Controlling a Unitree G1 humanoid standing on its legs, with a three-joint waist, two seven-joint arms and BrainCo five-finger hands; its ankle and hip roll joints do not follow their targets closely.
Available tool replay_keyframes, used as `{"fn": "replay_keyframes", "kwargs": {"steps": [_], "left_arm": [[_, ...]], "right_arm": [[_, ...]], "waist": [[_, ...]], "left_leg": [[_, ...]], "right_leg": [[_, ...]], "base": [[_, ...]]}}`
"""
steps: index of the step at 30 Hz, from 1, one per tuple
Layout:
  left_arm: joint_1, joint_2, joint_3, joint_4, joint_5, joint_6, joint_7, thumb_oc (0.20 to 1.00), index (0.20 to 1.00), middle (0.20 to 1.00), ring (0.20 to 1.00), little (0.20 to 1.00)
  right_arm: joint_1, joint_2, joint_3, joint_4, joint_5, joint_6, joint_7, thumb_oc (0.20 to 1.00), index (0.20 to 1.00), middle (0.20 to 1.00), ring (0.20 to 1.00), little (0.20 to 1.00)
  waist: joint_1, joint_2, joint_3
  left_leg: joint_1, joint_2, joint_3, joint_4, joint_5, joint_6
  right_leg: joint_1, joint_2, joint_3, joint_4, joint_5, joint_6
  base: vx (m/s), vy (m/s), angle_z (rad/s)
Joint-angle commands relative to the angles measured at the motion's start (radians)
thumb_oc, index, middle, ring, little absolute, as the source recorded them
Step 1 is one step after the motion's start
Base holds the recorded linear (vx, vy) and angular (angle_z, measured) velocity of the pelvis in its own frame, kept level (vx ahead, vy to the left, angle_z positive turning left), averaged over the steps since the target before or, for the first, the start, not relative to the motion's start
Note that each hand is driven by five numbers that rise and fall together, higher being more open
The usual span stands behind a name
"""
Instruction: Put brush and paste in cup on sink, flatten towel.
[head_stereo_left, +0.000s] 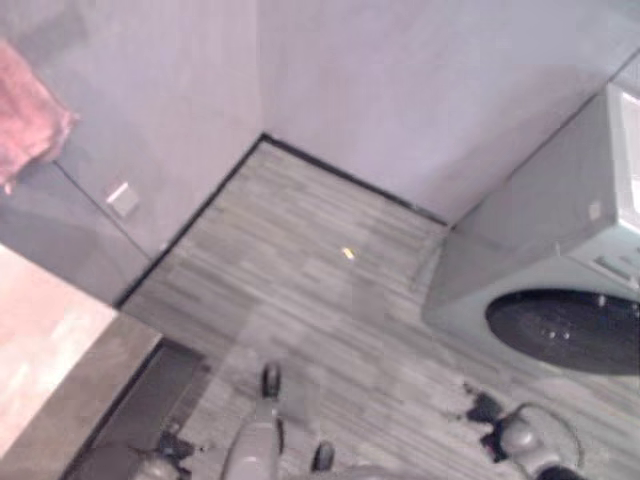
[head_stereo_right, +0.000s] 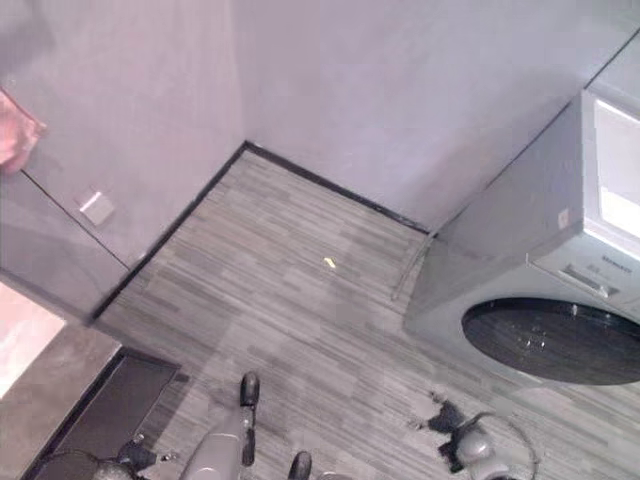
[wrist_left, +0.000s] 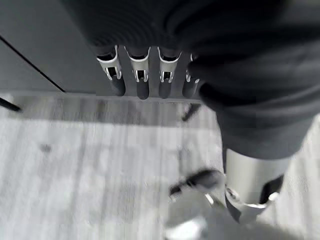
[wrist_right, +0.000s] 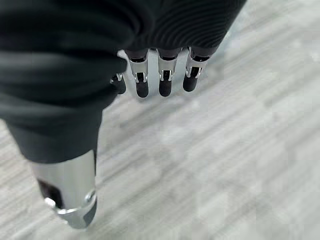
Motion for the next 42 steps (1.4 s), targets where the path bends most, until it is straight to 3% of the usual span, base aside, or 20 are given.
{"fn": "replay_keyframes", "kwargs": {"steps": [1, 4, 7, 8, 9, 11, 14, 15, 16, 17, 19, 20, 22, 26, 29, 30, 31, 32, 39, 42], "left_arm": [[-0.007, 0.007, -0.005, 0.024, 0.009, -0.011, 0.007, 1.000, 1.000, 1.000, 1.000, 1.000], [-0.007, 0.012, -0.013, 0.029, 0.012, -0.013, 0.003, 1.000, 1.000, 1.000, 1.000, 1.000], [-0.019, 0.014, -0.031, 0.024, -0.001, -0.007, 0.001, 1.000, 1.000, 1.000, 1.000, 1.000], [-0.018, 0.014, -0.032, 0.025, -0.001, -0.007, 0.001, 1.000, 1.000, 1.000, 1.000, 1.000], [-0.027, 0.013, -0.050, 0.012, -0.001, -0.006, 0.002, 1.000, 1.000, 1.000, 1.000, 1.000], [-0.038, 0.012, -0.071, 0.004, 0.003, -0.007, 0.000, 1.000, 1.000, 1.000, 1.000, 1.000], [-0.057, 0.010, -0.085, 0.010, 0.000, -0.013, -0.002, 1.000, 1.000, 1.000, 1.000, 1.000], [-0.062, 0.007, -0.089, 0.018, 0.000, -0.016, -0.006, 1.000, 1.000, 1.000, 1.000, 1.000], [-0.060, 0.007, -0.089, 0.018, 0.000, -0.016, -0.006, 1.000, 1.000, 1.000, 1.000, 1.000], [-0.066, 0.005, -0.091, 0.021, 0.006, -0.020, -0.004, 1.000, 1.000, 1.000, 1.000, 1.000], [-0.067, 0.007, -0.089, 0.026, 0.005, -0.020, -0.006, 1.000, 1.000, 1.000, 1.000, 1.000], [-0.072, 0.014, -0.086, 0.036, -0.002, -0.018, -0.009, 1.000, 1.000, 1.000, 1.000, 1.000], [-0.071, 0.016, -0.088, 0.040, -0.003, -0.018, -0.011, 1.000, 1.000, 1.000, 1.000, 1.000], [-0.084, 0.034, -0.088, 0.042, -0.018, -0.013, -0.012, 1.000, 1.000, 1.000, 1.000, 1.000], [-0.104, 0.029, -0.104, 0.029, -0.021, -0.010, -0.011, 1.000, 1.000, 1.000, 1.000, 1.000], [-0.104, 0.029, -0.104, 0.029, -0.021, -0.010, -0.011, 1.000, 1.000, 1.000, 1.000, 1.000], [-0.107, 0.025, -0.103, 0.017, -0.017, -0.010, -0.012, 1.000, 1.000, 1.000, 1.000, 1.000], [-0.107, 0.025, -0.100, 0.008, -0.016, -0.010, -0.012, 1.000, 1.000, 1.000, 1.000, 1.000], [-0.115, 0.017, -0.093, 0.001, -0.022, -0.012, -0.022, 1.000, 1.000, 1.000, 1.000, 1.000], [-0.113, 0.012, -0.089, 0.015, -0.024, -0.012, -0.027, 1.000, 1.000, 1.000, 1.000, 1.000]], "right_arm": [[-0.036, 0.003, -0.004, 0.018, -0.022, -0.043, -0.018, 1.000, 1.000, 1.000, 1.000, 1.000], [-0.041, 0.018, -0.016, 0.055, -0.017, -0.040, -0.020, 1.000, 1.000, 1.000, 1.000, 1.000], [-0.054, 0.048, -0.035, 0.117, -0.017, -0.031, -0.027, 1.000, 1.000, 1.000, 1.000, 1.000], [-0.053, 0.049, -0.034, 0.118, -0.017, -0.031, -0.027, 1.000, 1.000, 1.000, 1.000, 1.000], [-0.058, 0.051, -0.049, 0.120, -0.007, -0.026, -0.033, 1.000, 1.000, 1.000, 1.000, 1.000], [-0.055, 0.052, -0.065, 0.134, 0.009, -0.026, -0.042, 1.000, 1.000, 1.000, 1.000, 1.000], [-0.054, 0.051, -0.073, 0.177, 0.009, -0.020, -0.047, 1.000, 1.000, 1.000, 1.000, 1.000], [-0.054, 0.052, -0.075, 0.195, 0.003, -0.018, -0.050, 1.000, 1.000, 1.000, 1.000, 1.000], [-0.053, 0.052, -0.074, 0.196, 0.003, -0.018, -0.050, 1.000, 1.000, 1.000, 1.000, 1.000], [-0.051, 0.051, -0.083, 0.219, -0.002, -0.009, -0.053, 1.000, 1.000, 1.000, 1.000, 1.000], [-0.051, 0.053, -0.087, 0.226, -0.005, -0.004, -0.056, 1.000, 1.000, 1.000, 1.000, 1.000], [-0.038, 0.065, -0.087, 0.248, -0.005, -0.001, -0.050, 1.000, 1.000, 1.000, 1.000, 1.000], [-0.032, 0.067, -0.085, 0.249, -0.005, -0.002, -0.047, 1.000, 1.000, 1.000, 1.000, 1.000], [-0.017, 0.058, -0.084, 0.245, 0.033, -0.008, -0.048, 1.000, 1.000, 1.000, 1.000, 1.000], [-0.023, 0.033, -0.089, 0.236, 0.045, -0.013, -0.064, 1.000, 1.000, 1.000, 1.000, 1.000], [-0.023, 0.032, -0.089, 0.235, 0.045, -0.013, -0.064, 1.000, 1.000, 1.000, 1.000, 1.000], [-0.020, 0.007, -0.110, 0.220, 0.064, -0.018, -0.066, 1.000, 1.000, 1.000, 1.000, 1.000], [-0.017, -0.003, -0.113, 0.214, 0.066, -0.019, -0.064, 1.000, 1.000, 1.000, 1.000, 1.000], [-0.034, -0.034, -0.096, 0.228, 0.014, -0.009, -0.053, 1.000, 1.000, 1.000, 1.000, 1.000], [-0.042, -0.032, -0.095, 0.228, 0.012, -0.009, -0.058, 1.000, 1.000, 1.000, 1.000, 1.000]], "waist": [[0.041, 0.034, -0.040], [0.050, 0.030, -0.049], [0.025, 0.050, -0.033], [0.026, 0.049, -0.032], [0.005, 0.072, -0.016], [-0.010, 0.097, -0.008], [0.002, 0.134, -0.014], [0.011, 0.144, -0.023], [0.012, 0.145, -0.022], [0.021, 0.151, -0.033], [0.013, 0.144, -0.037], [-0.003, 0.107, -0.057], [-0.013, 0.101, -0.067], [-0.037, 0.090, -0.084], [-0.062, 0.092, -0.087], [-0.062, 0.093, -0.087], [-0.092, 0.089, -0.086], [-0.087, 0.089, -0.084], [-0.061, 0.095, -0.079], [-0.063, 0.097, -0.082]], "left_leg": [[0.036, -0.010, -0.025, 0.068, -0.107, 0.007], [0.062, -0.016, -0.011, 0.081, -0.140, 0.026], [0.145, -0.057, -0.034, 0.059, -0.177, 0.100], [0.153, -0.060, -0.038, 0.062, -0.190, 0.097], [0.186, -0.059, -0.056, 0.047, -0.187, 0.118], [0.230, -0.050, -0.073, 0.023, -0.186, 0.119], [0.259, -0.013, -0.108, 0.011, -0.200, 0.092], [0.252, 0.001, -0.115, 0.007, -0.194, 0.087], [0.262, 0.003, -0.118, 0.007, -0.203, 0.082], [0.276, 0.022, -0.136, -0.006, -0.205, 0.075], [0.286, 0.030, -0.150, -0.007, -0.210, 0.070], [0.316, 0.071, -0.180, -0.036, -0.205, 0.037], [0.325, 0.099, -0.188, -0.042, -0.195, 0.023], [0.313, 0.191, -0.218, -0.031, -0.132, -0.030], [0.286, 0.234, -0.155, -0.041, -0.080, -0.047], [0.287, 0.235, -0.154, -0.041, -0.080, -0.047], [0.272, 0.241, 0.000, -0.035, -0.086, -0.050], [0.265, 0.228, 0.024, -0.015, -0.105, -0.051], [0.145, 0.075, 0.043, -0.017, -0.119, -0.023], [0.127, 0.055, 0.073, -0.018, -0.114, -0.019]], "right_leg": [[-0.074, 0.034, -0.080, 0.094, 0.032, 0.040], [-0.071, 0.013, -0.086, 0.155, 0.024, 0.057], [-0.205, -0.091, -0.081, 0.573, 0.239, 0.149], [-0.194, -0.091, -0.073, 0.567, 0.238, 0.161], [-0.275, -0.113, -0.067, 0.722, 0.255, 0.148], [-0.308, -0.125, -0.075, 0.668, 0.197, 0.127], [-0.272, -0.157, -0.109, 0.400, 0.137, 0.105], [-0.266, -0.171, -0.113, 0.253, 0.180, 0.099], [-0.259, -0.168, -0.106, 0.258, 0.171, 0.107], [-0.266, -0.210, -0.073, 0.087, 0.277, 0.130], [-0.271, -0.211, -0.018, 0.066, 0.312, 0.144], [-0.246, -0.160, 0.006, 0.083, 0.283, 0.148], [-0.246, -0.135, 0.008, 0.107, 0.245, 0.137], [-0.222, -0.056, -0.059, 0.124, 0.146, 0.080], [-0.200, -0.030, -0.111, 0.109, 0.121, 0.068], [-0.199, -0.029, -0.111, 0.109, 0.121, 0.068], [-0.187, -0.028, -0.137, 0.084, 0.122, 0.063], [-0.180, -0.025, -0.134, 0.072, 0.122, 0.062], [-0.187, -0.034, -0.176, 0.045, 0.129, 0.065], [-0.176, -0.035, -0.200, 0.036, 0.130, 0.067]], "base": [[0.31, 0.201, -0.18], [0.27, 0.222, -0.16], [0.24, 0.308, -0.07], [0.19, 0.226, 0.39], [0.21, 0.187, 0.81], [0.24, 0.147, 0.69], [0.25, -0.025, 0.34], [0.18, -0.060, 0.28], [0.25, -0.110, 0.34], [0.33, -0.164, 0.25], [0.40, -0.327, 0.33], [0.38, -0.412, 0.56], [0.41, -0.455, 0.94], [0.33, -0.505, 0.50], [0.19, -0.320, 0.87], [0.14, -0.207, 0.68], [0.10, -0.162, 0.34], [0.12, -0.178, 0.13], [0.10, -0.026, 0.32], [0.13, 0.067, 0.48]]}}
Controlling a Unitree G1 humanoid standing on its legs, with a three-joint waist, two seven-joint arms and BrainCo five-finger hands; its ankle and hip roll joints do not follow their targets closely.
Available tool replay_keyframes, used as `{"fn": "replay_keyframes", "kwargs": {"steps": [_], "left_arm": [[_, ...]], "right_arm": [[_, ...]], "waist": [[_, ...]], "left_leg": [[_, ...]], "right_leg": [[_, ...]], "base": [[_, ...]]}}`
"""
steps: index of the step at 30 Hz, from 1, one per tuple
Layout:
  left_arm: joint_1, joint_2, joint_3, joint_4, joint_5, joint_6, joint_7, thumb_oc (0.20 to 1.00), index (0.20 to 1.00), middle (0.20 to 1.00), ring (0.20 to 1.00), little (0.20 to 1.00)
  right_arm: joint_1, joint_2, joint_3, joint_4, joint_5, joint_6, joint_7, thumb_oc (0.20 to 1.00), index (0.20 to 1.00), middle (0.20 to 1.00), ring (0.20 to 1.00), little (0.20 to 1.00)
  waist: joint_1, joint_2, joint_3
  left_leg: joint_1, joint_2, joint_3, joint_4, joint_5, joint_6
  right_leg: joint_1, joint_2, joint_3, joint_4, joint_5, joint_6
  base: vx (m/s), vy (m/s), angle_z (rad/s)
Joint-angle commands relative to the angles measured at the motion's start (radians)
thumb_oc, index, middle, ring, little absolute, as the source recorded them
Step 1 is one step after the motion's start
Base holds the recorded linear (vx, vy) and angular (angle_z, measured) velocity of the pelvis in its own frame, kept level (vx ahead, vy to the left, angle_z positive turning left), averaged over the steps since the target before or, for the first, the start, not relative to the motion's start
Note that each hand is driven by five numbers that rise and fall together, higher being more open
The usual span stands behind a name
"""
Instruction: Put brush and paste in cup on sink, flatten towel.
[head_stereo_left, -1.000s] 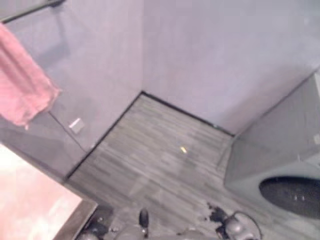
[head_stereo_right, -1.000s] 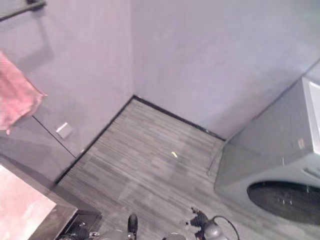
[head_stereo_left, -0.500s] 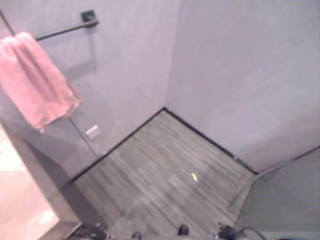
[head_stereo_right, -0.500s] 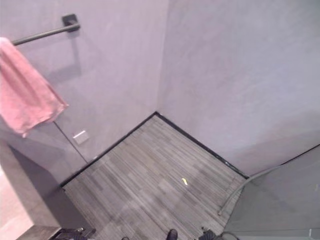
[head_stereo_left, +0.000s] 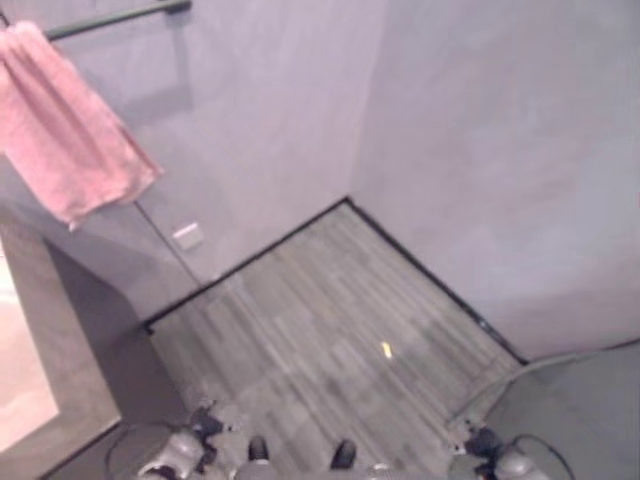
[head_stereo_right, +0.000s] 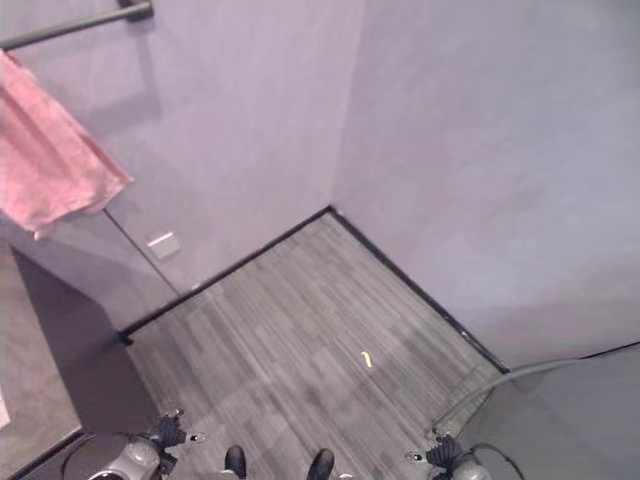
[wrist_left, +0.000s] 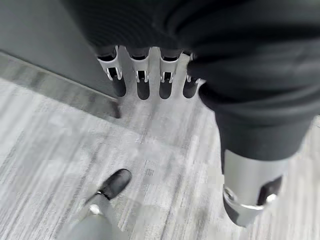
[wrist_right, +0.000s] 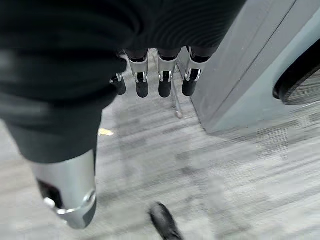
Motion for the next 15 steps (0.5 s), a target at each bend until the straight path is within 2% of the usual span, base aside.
{"fn": "replay_keyframes", "kwargs": {"steps": [1, 2, 6, 11, 13, 14, 15], "left_arm": [[-0.016, 0.030, 0.030, 0.050, -0.010, -0.012, -0.004, 1.000, 1.000, 1.000, 1.000, 1.000], [0.003, 0.030, 0.043, 0.061, -0.010, -0.013, -0.005, 1.000, 1.000, 1.000, 1.000, 1.000], [0.022, 0.032, 0.055, 0.077, -0.012, -0.013, -0.004, 1.000, 1.000, 1.000, 1.000, 1.000], [0.046, 0.031, 0.054, 0.077, -0.001, -0.020, -0.004, 1.000, 1.000, 1.000, 1.000, 1.000], [0.044, 0.030, 0.046, 0.066, -0.008, -0.022, -0.002, 1.000, 1.000, 1.000, 1.000, 1.000], [0.039, 0.029, 0.040, 0.058, -0.014, -0.025, 0.000, 1.000, 1.000, 1.000, 1.000, 1.000], [0.036, 0.024, 0.029, 0.054, -0.016, -0.027, -0.002, 1.000, 1.000, 1.000, 1.000, 1.000]], "right_arm": [[-0.035, 0.003, -0.003, -0.011, 0.005, -0.011, -0.012, 1.000, 1.000, 1.000, 1.000, 1.000], [-0.041, 0.011, 0.001, -0.011, 0.004, -0.012, -0.005, 1.000, 1.000, 1.000, 1.000, 1.000], [-0.044, 0.034, 0.005, -0.013, 0.000, -0.013, 0.001, 1.000, 1.000, 1.000, 1.000, 1.000], [-0.048, 0.076, 0.015, -0.025, 0.005, -0.018, 0.004, 1.000, 1.000, 1.000, 1.000, 1.000], [-0.049, 0.086, 0.019, -0.021, 0.002, -0.019, 0.007, 1.000, 1.000, 1.000, 1.000, 1.000], [-0.048, 0.094, 0.023, -0.019, 0.006, -0.022, 0.006, 1.000, 1.000, 1.000, 1.000, 1.000], [-0.050, 0.099, 0.027, -0.020, 0.007, -0.023, 0.004, 1.000, 1.000, 1.000, 1.000, 1.000]], "waist": [[0.007, -0.031, 0.001], [0.022, -0.033, -0.007], [0.031, -0.031, -0.006], [0.054, -0.028, -0.007], [0.051, -0.016, 0.006], [0.041, -0.005, 0.015], [0.035, 0.002, 0.017]], "left_leg": [[-0.038, -0.090, 0.052, -0.012, 0.012, 0.064], [-0.016, -0.105, 0.029, -0.025, -0.008, 0.078], [0.011, -0.116, 0.010, -0.027, -0.030, 0.098], [0.062, -0.149, -0.024, -0.048, -0.060, 0.143], [0.083, -0.162, -0.049, -0.063, -0.058, 0.161], [0.097, -0.171, -0.079, -0.073, -0.053, 0.168], [0.107, -0.175, -0.100, -0.084, -0.047, 0.168]], "right_leg": [[0.001, -0.050, 0.093, 0.056, -0.024, 0.096], [0.009, -0.050, 0.098, 0.065, -0.033, 0.101], [0.025, -0.073, 0.095, 0.124, -0.050, 0.110], [0.007, -0.124, 0.109, 0.243, -0.013, 0.150], [-0.028, -0.151, 0.136, 0.362, 0.021, 0.168], [-0.059, -0.149, 0.174, 0.438, 0.033, 0.176], [-0.078, -0.136, 0.204, 0.455, 0.027, 0.174]], "base": [[0.24, 0.173, 0.31], [0.18, 0.135, 0.16], [0.20, 0.186, -0.02], [0.16, 0.245, 0.01], [0.13, 0.244, -0.07], [0.14, 0.187, 0.39], [0.11, 0.127, 0.85]]}}
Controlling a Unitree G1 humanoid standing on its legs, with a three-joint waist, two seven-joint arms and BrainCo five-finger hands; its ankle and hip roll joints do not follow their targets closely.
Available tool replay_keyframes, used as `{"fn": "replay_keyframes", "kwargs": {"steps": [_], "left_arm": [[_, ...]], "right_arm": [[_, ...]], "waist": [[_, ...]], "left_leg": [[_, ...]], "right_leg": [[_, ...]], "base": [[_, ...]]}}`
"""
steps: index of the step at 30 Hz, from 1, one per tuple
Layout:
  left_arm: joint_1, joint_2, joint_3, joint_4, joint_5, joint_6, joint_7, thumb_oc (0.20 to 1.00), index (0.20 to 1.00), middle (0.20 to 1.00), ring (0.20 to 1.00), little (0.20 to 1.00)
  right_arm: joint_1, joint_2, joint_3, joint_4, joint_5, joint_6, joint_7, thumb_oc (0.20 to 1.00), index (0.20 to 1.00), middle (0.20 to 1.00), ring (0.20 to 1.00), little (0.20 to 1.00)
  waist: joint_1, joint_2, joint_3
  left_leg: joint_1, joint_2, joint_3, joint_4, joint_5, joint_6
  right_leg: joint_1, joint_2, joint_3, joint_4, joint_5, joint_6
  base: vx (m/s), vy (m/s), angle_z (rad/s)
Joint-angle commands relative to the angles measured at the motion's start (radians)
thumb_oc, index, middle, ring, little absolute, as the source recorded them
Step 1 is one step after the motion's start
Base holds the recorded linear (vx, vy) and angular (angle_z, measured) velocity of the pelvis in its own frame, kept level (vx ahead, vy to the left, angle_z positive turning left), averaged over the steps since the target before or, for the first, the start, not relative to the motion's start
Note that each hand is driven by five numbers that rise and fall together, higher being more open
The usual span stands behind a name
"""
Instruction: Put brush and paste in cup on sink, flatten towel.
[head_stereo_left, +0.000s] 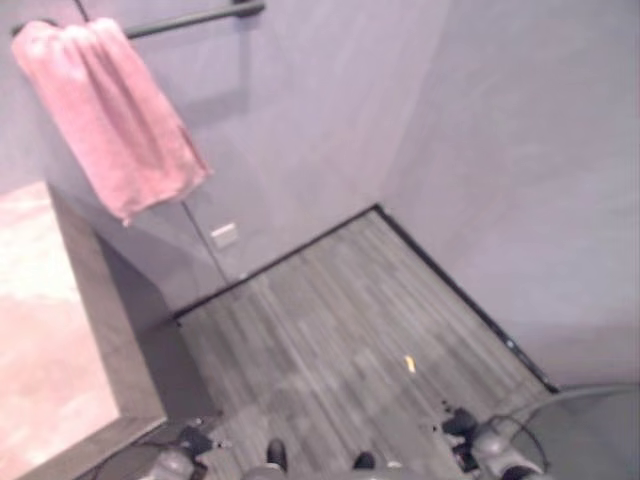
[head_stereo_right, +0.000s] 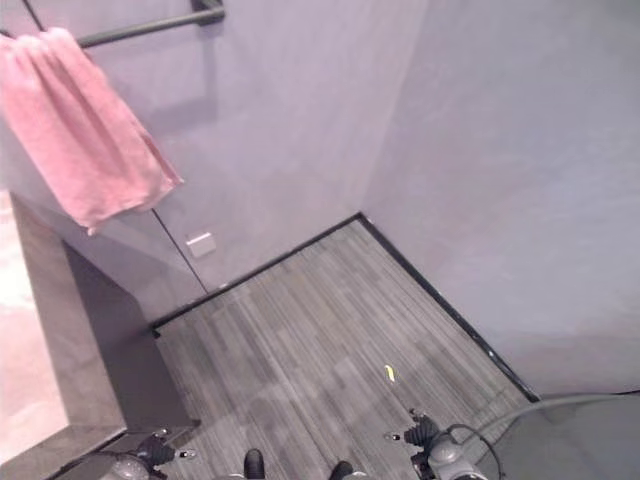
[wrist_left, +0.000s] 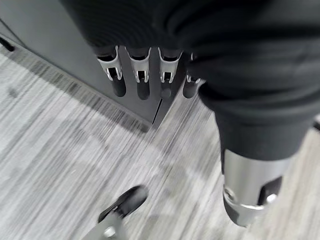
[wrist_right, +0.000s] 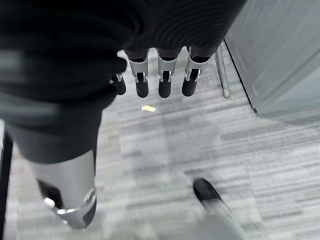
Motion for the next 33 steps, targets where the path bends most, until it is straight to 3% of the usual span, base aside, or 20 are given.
{"fn": "replay_keyframes", "kwargs": {"steps": [1, 4, 6, 8, 9, 10, 12, 13, 14, 15, 18, 19, 20, 25, 26, 29, 31, 33], "left_arm": [[-0.005, 0.016, -0.011, 0.012, -0.005, -0.019, 0.017, 1.000, 1.000, 1.000, 1.000, 1.000], [-0.005, 0.011, -0.015, 0.020, -0.009, -0.022, 0.015, 1.000, 1.000, 1.000, 1.000, 1.000], [-0.010, 0.011, -0.010, 0.026, -0.016, -0.024, 0.018, 1.000, 1.000, 1.000, 1.000, 1.000], [-0.011, 0.013, -0.004, 0.030, -0.026, -0.024, 0.022, 1.000, 1.000, 1.000, 1.000, 1.000], [-0.018, 0.018, -0.007, 0.035, -0.033, -0.028, 0.024, 1.000, 1.000, 1.000, 1.000, 1.000], [-0.024, 0.021, -0.014, 0.029, -0.040, -0.028, 0.022, 1.000, 1.000, 1.000, 1.000, 1.000], [-0.026, 0.020, -0.017, 0.039, -0.041, -0.027, 0.019, 1.000, 1.000, 1.000, 1.000, 1.000], [-0.029, 0.020, -0.021, 0.046, -0.048, -0.023, 0.019, 1.000, 1.000, 1.000, 1.000, 1.000], [-0.029, 0.020, -0.021, 0.046, -0.048, -0.023, 0.019, 1.000, 1.000, 1.000, 1.000, 1.000], [-0.030, 0.018, -0.021, 0.045, -0.052, -0.023, 0.018, 1.000, 1.000, 1.000, 1.000, 1.000], [-0.050, 0.014, -0.029, 0.027, -0.066, -0.027, 0.027, 1.000, 1.000, 1.000, 1.000, 1.000], [-0.056, 0.013, -0.026, 0.026, -0.068, -0.026, 0.030, 1.000, 1.000, 1.000, 1.000, 1.000], [-0.054, 0.006, -0.015, 0.020, -0.066, -0.019, 0.025, 1.000, 1.000, 1.000, 1.000, 1.000], [-0.038, 0.001, -0.004, 0.013, -0.056, -0.018, 0.023, 1.000, 1.000, 1.000, 1.000, 1.000], [-0.021, -0.006, -0.001, 0.021, -0.043, -0.016, 0.018, 1.000, 1.000, 1.000, 1.000, 1.000], [-0.013, -0.010, 0.000, 0.032, -0.035, -0.016, 0.016, 1.000, 1.000, 1.000, 1.000, 1.000], [0.003, -0.012, 0.005, 0.029, -0.029, -0.023, 0.014, 1.000, 1.000, 1.000, 1.000, 1.000], [0.006, -0.006, 0.008, 0.021, -0.035, -0.024, 0.011, 1.000, 1.000, 1.000, 1.000, 1.000]], "right_arm": [[0.007, 0.026, 0.016, -0.010, 0.014, -0.014, -0.002, 1.000, 1.000, 1.000, 1.000, 1.000], [0.006, 0.026, 0.017, -0.003, 0.010, -0.013, -0.008, 1.000, 1.000, 1.000, 1.000, 1.000], [-0.003, 0.032, 0.025, -0.005, 0.001, -0.011, -0.009, 1.000, 1.000, 1.000, 1.000, 1.000], [-0.005, 0.033, 0.036, -0.015, -0.009, -0.012, -0.007, 1.000, 1.000, 1.000, 1.000, 1.000], [-0.005, 0.031, 0.044, -0.017, -0.011, -0.013, -0.002, 1.000, 1.000, 1.000, 1.000, 1.000], [-0.004, 0.029, 0.048, -0.015, -0.014, -0.012, 0.001, 1.000, 1.000, 1.000, 1.000, 1.000], [-0.003, 0.024, 0.062, -0.003, -0.025, -0.015, 0.007, 1.000, 1.000, 1.000, 1.000, 1.000], [-0.004, 0.011, 0.080, -0.005, -0.038, -0.019, 0.011, 1.000, 1.000, 1.000, 1.000, 1.000], [-0.004, 0.011, 0.080, -0.005, -0.038, -0.019, 0.011, 1.000, 1.000, 1.000, 1.000, 1.000], [-0.005, -0.001, 0.084, -0.010, -0.041, -0.020, 0.012, 1.000, 1.000, 1.000, 1.000, 1.000], [-0.018, -0.050, 0.072, -0.001, -0.026, -0.025, -0.016, 1.000, 1.000, 1.000, 1.000, 1.000], [-0.023, -0.056, 0.070, 0.000, -0.023, -0.024, -0.017, 1.000, 1.000, 1.000, 1.000, 1.000], [-0.022, -0.067, 0.080, 0.003, -0.038, -0.021, -0.011, 1.000, 1.000, 1.000, 1.000, 1.000], [-0.012, -0.070, 0.092, 0.007, -0.056, -0.016, -0.005, 1.000, 1.000, 1.000, 1.000, 1.000], [-0.007, -0.070, 0.101, -0.002, -0.069, -0.015, -0.003, 1.000, 1.000, 1.000, 1.000, 1.000], [-0.010, -0.066, 0.115, -0.015, -0.085, -0.018, 0.000, 1.000, 1.000, 1.000, 1.000, 1.000], [-0.036, -0.065, 0.169, -0.077, -0.136, -0.030, 0.006, 1.000, 1.000, 1.000, 1.000, 1.000], [-0.051, -0.068, 0.196, -0.114, -0.163, -0.036, 0.015, 1.000, 1.000, 1.000, 1.000, 1.000]], "waist": [[-0.003, -0.009, 0.007], [0.024, 0.010, 0.001], [0.035, 0.009, -0.003], [0.035, -0.004, -0.006], [0.012, -0.012, -0.005], [0.007, -0.024, -0.009], [0.006, -0.038, -0.018], [0.000, -0.043, -0.022], [-0.003, -0.042, -0.022], [-0.005, -0.043, -0.023], [-0.035, -0.036, -0.014], [-0.041, -0.036, -0.009], [-0.052, -0.039, -0.009], [-0.034, -0.043, -0.015], [-0.030, -0.039, -0.027], [-0.030, -0.037, -0.033], [-0.009, -0.044, -0.011], [0.002, -0.040, -0.001]], "left_leg": [[-0.029, -0.080, -0.085, 0.003, -0.022, 0.062], [-0.014, -0.054, -0.127, 0.017, -0.043, 0.045], [-0.024, -0.044, -0.153, 0.023, -0.038, 0.046], [-0.027, -0.034, -0.210, 0.037, -0.043, 0.037], [-0.036, -0.031, -0.254, 0.050, -0.039, 0.033], [-0.043, -0.015, -0.279, 0.054, -0.031, 0.016], [-0.048, 0.006, -0.318, 0.038, -0.008, -0.011], [-0.058, 0.036, -0.337, 0.010, 0.033, -0.048], [-0.057, 0.038, -0.340, 0.006, 0.036, -0.049], [-0.071, 0.056, -0.345, -0.001, 0.056, -0.071], [-0.160, 0.117, -0.305, -0.001, 0.147, -0.136], [-0.167, 0.119, -0.258, -0.001, 0.156, -0.128], [-0.140, 0.121, -0.069, -0.001, 0.117, -0.103], [-0.120, 0.084, -0.024, -0.001, 0.106, -0.093], [-0.105, 0.053, -0.005, -0.001, 0.093, -0.086], [-0.093, 0.040, -0.004, 0.000, 0.084, -0.083], [-0.112, -0.006, -0.086, 0.129, -0.005, -0.063], [-0.110, -0.020, -0.125, 0.100, -0.013, -0.039]], "right_leg": [[0.017, 0.082, 0.111, -0.058, 0.080, 0.074], [0.058, 0.034, 0.085, -0.193, 0.064, 0.064], [0.059, 0.009, 0.094, -0.276, 0.120, 0.065], [0.071, -0.003, 0.192, -0.352, 0.176, 0.081], [0.048, 0.021, 0.315, -0.310, 0.164, 0.078], [0.056, 0.054, 0.325, -0.296, 0.095, 0.073], [0.080, 0.075, 0.267, -0.319, 0.037, 0.054], [0.086, 0.111, 0.238, -0.333, 0.012, 0.030], [0.088, 0.112, 0.235, -0.335, 0.012, 0.030], [0.090, 0.126, 0.209, -0.346, 0.009, 0.022], [0.088, 0.180, 0.108, -0.377, -0.022, -0.019], [0.091, 0.179, 0.093, -0.387, -0.016, -0.020], [0.116, 0.184, 0.073, -0.415, -0.014, -0.015], [0.145, 0.186, 0.057, -0.467, 0.010, -0.012], [0.147, 0.188, 0.061, -0.493, 0.023, -0.011], [0.153, 0.189, 0.064, -0.508, 0.033, -0.010], [0.146, 0.175, 0.106, -0.486, 0.036, -0.011], [0.098, 0.174, 0.127, -0.417, 0.037, -0.007]], "base": [[0.12, 0.048, 1.22], [0.18, -0.057, 0.84], [0.09, -0.184, 0.61], [0.15, -0.359, 0.69], [0.13, -0.494, 1.32], [0.14, -0.547, 1.74], [0.10, -0.622, 1.20], [0.04, -0.523, 0.47], [0.00, -0.526, 0.92], [-0.05, -0.476, 0.97], [-0.10, -0.589, 0.60], [-0.03, -0.411, 1.01], [0.02, -0.217, 0.79], [0.03, -0.113, 0.13], [0.03, -0.027, 0.14], [0.04, 0.006, 0.03], [-0.02, 0.134, -0.27], [-0.05, 0.155, -0.52]]}}
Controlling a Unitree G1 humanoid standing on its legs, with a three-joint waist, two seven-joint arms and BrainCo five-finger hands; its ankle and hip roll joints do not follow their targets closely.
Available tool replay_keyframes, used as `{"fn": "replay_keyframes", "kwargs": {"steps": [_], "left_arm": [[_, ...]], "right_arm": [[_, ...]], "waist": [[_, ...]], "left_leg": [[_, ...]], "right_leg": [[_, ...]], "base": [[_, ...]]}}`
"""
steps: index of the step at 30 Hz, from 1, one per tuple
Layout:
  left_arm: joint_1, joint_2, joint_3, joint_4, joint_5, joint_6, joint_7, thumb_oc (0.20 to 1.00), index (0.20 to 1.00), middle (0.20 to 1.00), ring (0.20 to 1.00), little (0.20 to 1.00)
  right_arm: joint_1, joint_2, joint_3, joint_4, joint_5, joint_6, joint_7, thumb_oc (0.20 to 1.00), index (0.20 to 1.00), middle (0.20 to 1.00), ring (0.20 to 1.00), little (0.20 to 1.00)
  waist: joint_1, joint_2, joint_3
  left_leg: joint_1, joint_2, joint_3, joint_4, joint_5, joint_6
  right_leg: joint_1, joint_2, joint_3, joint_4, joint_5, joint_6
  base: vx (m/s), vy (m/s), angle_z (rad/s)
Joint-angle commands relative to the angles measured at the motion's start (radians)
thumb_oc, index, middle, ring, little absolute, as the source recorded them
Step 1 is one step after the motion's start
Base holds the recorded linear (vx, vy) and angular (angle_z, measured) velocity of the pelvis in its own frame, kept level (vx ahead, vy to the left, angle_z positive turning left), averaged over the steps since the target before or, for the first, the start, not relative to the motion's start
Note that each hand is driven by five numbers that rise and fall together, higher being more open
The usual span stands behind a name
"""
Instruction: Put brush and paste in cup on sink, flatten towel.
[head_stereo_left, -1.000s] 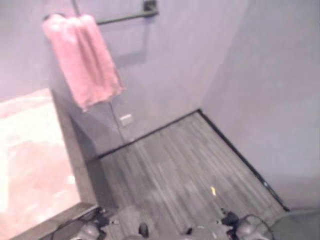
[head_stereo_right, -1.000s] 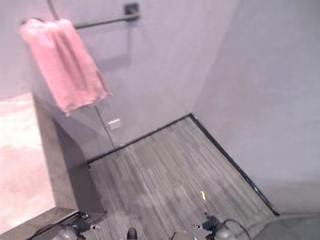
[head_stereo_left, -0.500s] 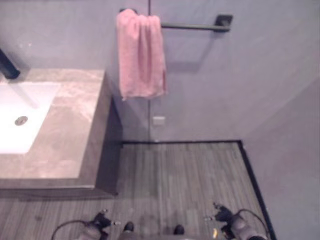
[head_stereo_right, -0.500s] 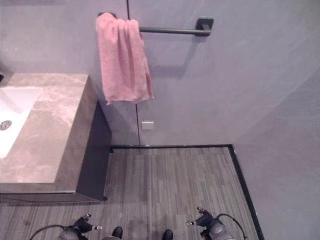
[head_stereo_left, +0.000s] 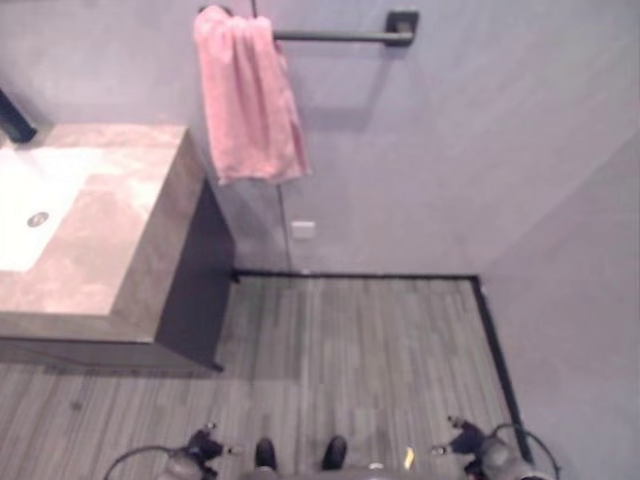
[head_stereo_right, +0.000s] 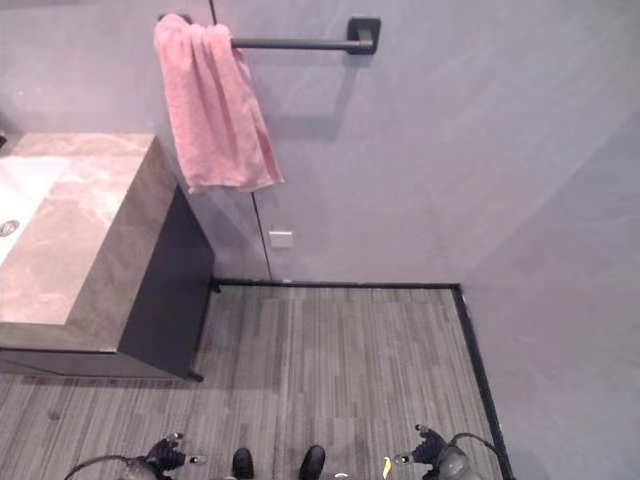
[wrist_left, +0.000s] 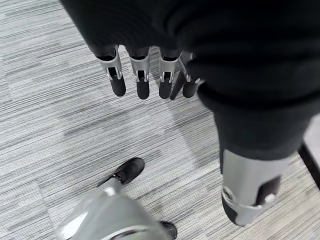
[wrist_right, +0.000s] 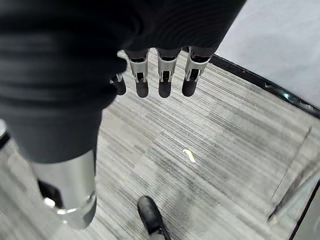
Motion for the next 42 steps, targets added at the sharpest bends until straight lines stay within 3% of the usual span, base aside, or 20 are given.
{"fn": "replay_keyframes", "kwargs": {"steps": [1, 3, 4, 5, 6, 7, 8, 10, 25, 29, 30, 31, 34, 36, 39, 42], "left_arm": [[-0.035, 0.027, 0.039, 0.038, 0.027, -0.019, 0.010, 1.000, 1.000, 1.000, 1.000, 1.000], [-0.050, 0.049, 0.034, 0.025, 0.027, -0.024, 0.012, 1.000, 1.000, 1.000, 1.000, 1.000], [-0.052, 0.061, 0.039, 0.016, 0.020, -0.031, 0.015, 1.000, 1.000, 1.000, 1.000, 1.000], [-0.052, 0.061, 0.039, 0.016, 0.020, -0.031, 0.015, 1.000, 1.000, 1.000, 1.000, 1.000], [-0.051, 0.061, 0.045, 0.016, 0.017, -0.035, 0.020, 1.000, 1.000, 1.000, 1.000, 1.000], [-0.058, 0.062, 0.045, 0.027, 0.019, -0.031, 0.022, 1.000, 1.000, 1.000, 1.000, 1.000], [-0.058, 0.063, 0.053, 0.025, 0.007, -0.035, 0.020, 1.000, 1.000, 1.000, 1.000, 1.000], [-0.036, 0.046, 0.060, 0.019, -0.002, -0.036, 0.015, 1.000, 1.000, 1.000, 1.000, 1.000], [-0.014, 0.013, 0.056, 0.029, -0.004, -0.035, 0.023, 1.000, 1.000, 1.000, 1.000, 1.000], [-0.031, 0.007, 0.043, 0.014, -0.005, -0.037, 0.027, 1.000, 1.000, 1.000, 1.000, 1.000], [-0.036, 0.008, 0.035, 0.009, 0.001, -0.038, 0.029, 1.000, 1.000, 1.000, 1.000, 1.000], [-0.044, 0.009, 0.029, 0.009, 0.017, -0.037, 0.029, 1.000, 1.000, 1.000, 1.000, 1.000], [-0.040, 0.012, 0.032, 0.002, 0.022, -0.035, 0.030, 1.000, 1.000, 1.000, 1.000, 1.000], [-0.015, 0.018, 0.044, 0.016, 0.023, -0.045, 0.032, 1.000, 1.000, 1.000, 1.000, 1.000], [-0.007, 0.015, 0.049, 0.029, 0.016, -0.046, 0.032, 1.000, 1.000, 1.000, 1.000, 1.000], [0.001, 0.010, 0.050, 0.035, 0.011, -0.044, 0.028, 1.000, 1.000, 1.000, 1.000, 1.000]], "right_arm": [[-0.040, -0.007, 0.046, -0.056, -0.098, -0.031, 0.015, 1.000, 1.000, 1.000, 1.000, 1.000], [-0.043, -0.019, 0.066, -0.098, -0.141, -0.036, 0.021, 1.000, 1.000, 1.000, 1.000, 1.000], [-0.046, -0.025, 0.062, -0.126, -0.152, -0.039, 0.025, 1.000, 1.000, 1.000, 1.000, 1.000], [-0.046, -0.025, 0.062, -0.127, -0.152, -0.038, 0.025, 1.000, 1.000, 1.000, 1.000, 1.000], [-0.052, -0.026, 0.060, -0.121, -0.156, -0.038, 0.020, 1.000, 1.000, 1.000, 1.000, 1.000], [-0.042, -0.028, 0.066, -0.119, -0.170, -0.036, 0.023, 1.000, 1.000, 1.000, 1.000, 1.000], [-0.043, -0.019, 0.062, -0.099, -0.169, -0.031, 0.026, 1.000, 1.000, 1.000, 1.000, 1.000], [-0.023, -0.029, 0.053, -0.065, -0.162, -0.029, 0.021, 1.000, 1.000, 1.000, 1.000, 1.000], [0.008, 0.003, 0.043, -0.061, -0.121, -0.036, 0.007, 1.000, 1.000, 1.000, 1.000, 1.000], [0.022, -0.007, 0.027, -0.077, -0.114, -0.041, -0.010, 1.000, 1.000, 1.000, 1.000, 1.000], [0.031, -0.018, 0.014, -0.087, -0.108, -0.044, -0.013, 1.000, 1.000, 1.000, 1.000, 1.000], [0.047, -0.039, 0.004, -0.115, -0.112, -0.045, -0.016, 1.000, 1.000, 1.000, 1.000, 1.000], [0.055, -0.049, 0.000, -0.125, -0.118, -0.044, -0.016, 1.000, 1.000, 1.000, 1.000, 1.000], [0.025, -0.061, -0.010, -0.064, -0.104, -0.049, -0.023, 1.000, 1.000, 1.000, 1.000, 1.000], [0.014, -0.051, -0.035, -0.033, -0.075, -0.047, -0.028, 1.000, 1.000, 1.000, 1.000, 1.000], [0.016, -0.035, -0.055, -0.025, -0.056, -0.043, -0.030, 1.000, 1.000, 1.000, 1.000, 1.000]], "waist": [[0.037, 0.003, 0.018], [0.009, 0.005, 0.043], [0.014, 0.017, 0.050], [0.014, 0.017, 0.048], [0.028, 0.030, 0.052], [0.018, 0.022, 0.053], [0.030, 0.014, 0.044], [0.019, 0.000, 0.009], [0.017, 0.005, -0.021], [0.003, 0.009, -0.004], [-0.008, 0.011, -0.002], [-0.031, 0.016, -0.001], [-0.029, 0.019, -0.001], [0.000, 0.020, -0.003], [0.005, 0.019, -0.006], [0.006, 0.024, -0.012]], "left_leg": [[0.000, -0.076, -0.068, 0.006, -0.072, 0.044], [-0.012, -0.092, -0.090, 0.055, -0.088, 0.068], [-0.024, -0.087, -0.080, 0.080, -0.109, 0.072], [-0.027, -0.087, -0.080, 0.081, -0.109, 0.072], [-0.029, -0.074, -0.072, 0.080, -0.115, 0.071], [-0.033, -0.067, -0.078, 0.096, -0.126, 0.076], [-0.026, -0.061, -0.067, 0.089, -0.126, 0.071], [0.003, -0.035, -0.073, 0.032, -0.074, 0.041], [0.077, -0.007, -0.089, -0.088, -0.025, 0.016], [0.039, 0.001, -0.099, -0.091, 0.045, -0.023], [0.017, 0.001, -0.082, -0.091, 0.053, -0.025], [-0.002, 0.008, 0.021, -0.091, 0.036, -0.021], [-0.003, 0.009, 0.044, -0.091, 0.029, -0.019], [0.002, -0.027, -0.118, -0.088, 0.012, -0.006], [-0.002, -0.047, -0.166, -0.066, -0.018, 0.008], [-0.001, -0.061, -0.147, -0.049, -0.040, 0.027]], "right_leg": [[-0.010, -0.095, 0.031, 0.175, -0.058, 0.154], [-0.070, -0.104, 0.117, 0.318, -0.055, 0.194], [-0.076, -0.147, 0.112, 0.290, -0.058, 0.199], [-0.078, -0.147, 0.111, 0.290, -0.057, 0.199], [-0.071, -0.185, 0.076, 0.253, -0.047, 0.189], [-0.030, -0.189, 0.135, 0.171, -0.019, 0.181], [-0.021, -0.190, 0.115, 0.142, -0.012, 0.188], [0.033, -0.152, 0.081, 0.054, -0.010, 0.191], [0.074, -0.124, 0.052, 0.036, -0.041, 0.176], [0.074, -0.117, 0.001, 0.026, -0.042, 0.167], [0.073, -0.118, -0.020, 0.012, -0.035, 0.167], [0.076, -0.118, -0.040, -0.002, -0.036, 0.176], [0.070, -0.117, -0.041, -0.002, -0.036, 0.176], [0.062, -0.113, -0.001, -0.002, -0.031, 0.160], [0.065, -0.124, 0.015, -0.002, -0.023, 0.164], [0.075, -0.143, 0.016, 0.002, -0.017, 0.175]], "base": [[-0.01, 0.128, -1.42], [-0.02, 0.088, -1.13], [-0.02, 0.042, 0.02], [-0.02, 0.031, 0.21], [0.02, -0.096, 0.19], [0.06, -0.143, -0.18], [0.09, -0.202, -0.18], [0.17, -0.267, -0.07], [0.06, -0.073, 0.10], [-0.02, -0.087, 0.28], [-0.01, -0.081, 0.82], [-0.01, -0.057, 0.95], [0.00, -0.004, 0.85], [0.03, 0.057, -0.38], [0.04, 0.119, -0.15], [0.04, 0.159, -0.19]]}}
